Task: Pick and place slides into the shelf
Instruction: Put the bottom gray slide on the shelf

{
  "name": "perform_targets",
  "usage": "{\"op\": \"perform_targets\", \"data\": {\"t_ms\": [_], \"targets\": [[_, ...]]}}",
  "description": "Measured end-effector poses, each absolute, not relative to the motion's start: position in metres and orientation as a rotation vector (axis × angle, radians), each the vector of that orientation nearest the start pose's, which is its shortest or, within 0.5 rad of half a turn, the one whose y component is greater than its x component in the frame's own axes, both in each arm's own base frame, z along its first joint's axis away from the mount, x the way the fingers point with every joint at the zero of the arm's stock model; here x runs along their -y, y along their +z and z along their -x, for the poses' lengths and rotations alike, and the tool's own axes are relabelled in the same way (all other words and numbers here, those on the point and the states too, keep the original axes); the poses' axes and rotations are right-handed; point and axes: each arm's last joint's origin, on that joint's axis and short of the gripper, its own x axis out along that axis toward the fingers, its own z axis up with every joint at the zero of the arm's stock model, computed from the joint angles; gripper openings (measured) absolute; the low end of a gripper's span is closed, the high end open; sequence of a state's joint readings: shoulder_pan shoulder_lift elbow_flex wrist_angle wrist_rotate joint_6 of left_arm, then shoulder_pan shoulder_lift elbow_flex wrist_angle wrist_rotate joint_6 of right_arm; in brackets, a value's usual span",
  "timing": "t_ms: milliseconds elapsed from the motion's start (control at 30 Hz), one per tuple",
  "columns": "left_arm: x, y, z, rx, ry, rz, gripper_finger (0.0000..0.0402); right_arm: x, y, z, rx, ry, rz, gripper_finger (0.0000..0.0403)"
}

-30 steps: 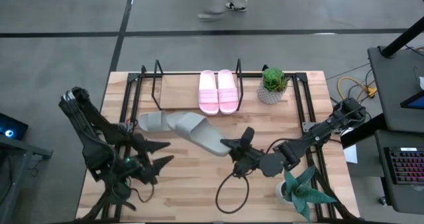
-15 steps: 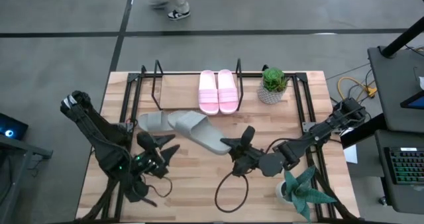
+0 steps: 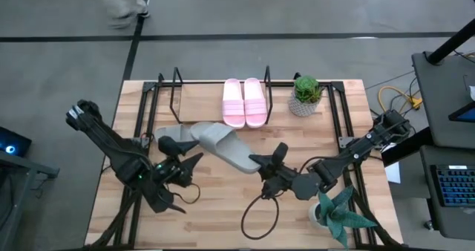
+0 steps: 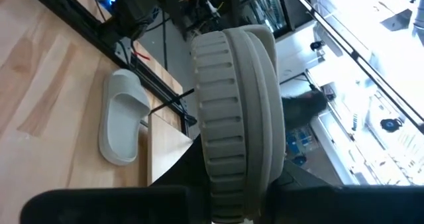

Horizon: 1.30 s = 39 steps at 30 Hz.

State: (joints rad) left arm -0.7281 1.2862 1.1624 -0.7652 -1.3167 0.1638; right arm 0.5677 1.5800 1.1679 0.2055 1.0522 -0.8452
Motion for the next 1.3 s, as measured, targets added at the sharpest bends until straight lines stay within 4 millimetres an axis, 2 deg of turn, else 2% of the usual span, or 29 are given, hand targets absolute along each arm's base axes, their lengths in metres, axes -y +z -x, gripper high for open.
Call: {"op": "perform_targets", "data": {"t_ms": [300,433,667,767,867,1100,1200,1300], "targets": [[0.166,0.307,-0.23,-0.527,0.573,-1.072,0.0244,-0.151,0.308,-0.318,-0.36,-0.442,0.95,0.0047],[0.175,0.309,-0.243,-0.524,0.614,-1.127,0.0244,-0.148,0.308,-0.32,-0.357,-0.44,0.932,0.0047],[0.166,0.317,-0.256,-0.531,0.663,-1.094,0.0244,-0.15,0.306,-0.323,-0.329,-0.368,0.907,0.0047],[0.163,0.321,-0.258,-0.521,0.618,-1.059,0.0244,-0.148,0.306,-0.324,-0.329,-0.366,0.908,0.0047],[0.16,0.321,-0.261,-0.523,0.565,-1.049,0.0244,-0.146,0.305,-0.325,-0.332,-0.364,0.909,0.0047],[0.152,0.318,-0.268,-0.547,0.575,-1.047,0.0242,-0.145,0.305,-0.326,-0.33,-0.347,0.908,0.0046],[0.15,0.317,-0.271,-0.542,0.532,-1.028,0.022,-0.145,0.304,-0.326,-0.331,-0.339,0.911,0.0046],[0.151,0.317,-0.273,-0.535,0.496,-1.016,0.0169,-0.145,0.303,-0.326,-0.337,-0.332,0.919,0.0046]]}}
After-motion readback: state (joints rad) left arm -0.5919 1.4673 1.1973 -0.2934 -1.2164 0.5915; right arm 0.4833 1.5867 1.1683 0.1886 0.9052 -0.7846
